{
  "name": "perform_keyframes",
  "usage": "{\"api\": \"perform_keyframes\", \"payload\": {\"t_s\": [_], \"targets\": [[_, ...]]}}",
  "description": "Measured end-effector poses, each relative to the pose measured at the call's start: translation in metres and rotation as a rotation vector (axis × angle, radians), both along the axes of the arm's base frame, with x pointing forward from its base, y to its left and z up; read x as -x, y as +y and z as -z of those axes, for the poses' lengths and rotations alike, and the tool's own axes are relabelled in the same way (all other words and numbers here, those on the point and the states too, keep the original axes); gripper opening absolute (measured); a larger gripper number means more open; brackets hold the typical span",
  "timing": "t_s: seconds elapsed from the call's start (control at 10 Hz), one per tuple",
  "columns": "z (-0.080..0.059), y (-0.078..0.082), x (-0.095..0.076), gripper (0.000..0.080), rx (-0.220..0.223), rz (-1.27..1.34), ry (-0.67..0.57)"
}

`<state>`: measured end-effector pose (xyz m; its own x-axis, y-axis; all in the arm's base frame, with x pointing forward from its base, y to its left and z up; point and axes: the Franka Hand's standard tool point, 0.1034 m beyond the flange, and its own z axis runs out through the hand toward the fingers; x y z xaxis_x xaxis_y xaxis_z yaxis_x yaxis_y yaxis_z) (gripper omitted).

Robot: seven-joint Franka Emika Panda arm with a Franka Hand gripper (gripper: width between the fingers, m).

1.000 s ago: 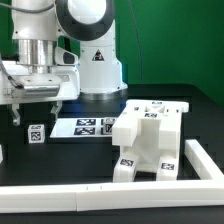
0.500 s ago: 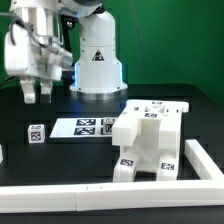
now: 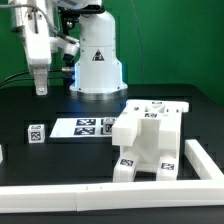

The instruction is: Assemble chair

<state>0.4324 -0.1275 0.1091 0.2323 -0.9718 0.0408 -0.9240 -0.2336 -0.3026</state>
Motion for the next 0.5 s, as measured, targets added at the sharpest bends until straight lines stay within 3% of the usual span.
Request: {"api": "perform_keyframes", "payload": {"t_s": [0.1, 0.5], "targets": [[0.000, 0.001, -0.001, 0.0649, 0.012, -0.045, 0.001], [-0.016, 0.006, -0.038, 0.0649, 0.079, -0.593, -0.012]]}}
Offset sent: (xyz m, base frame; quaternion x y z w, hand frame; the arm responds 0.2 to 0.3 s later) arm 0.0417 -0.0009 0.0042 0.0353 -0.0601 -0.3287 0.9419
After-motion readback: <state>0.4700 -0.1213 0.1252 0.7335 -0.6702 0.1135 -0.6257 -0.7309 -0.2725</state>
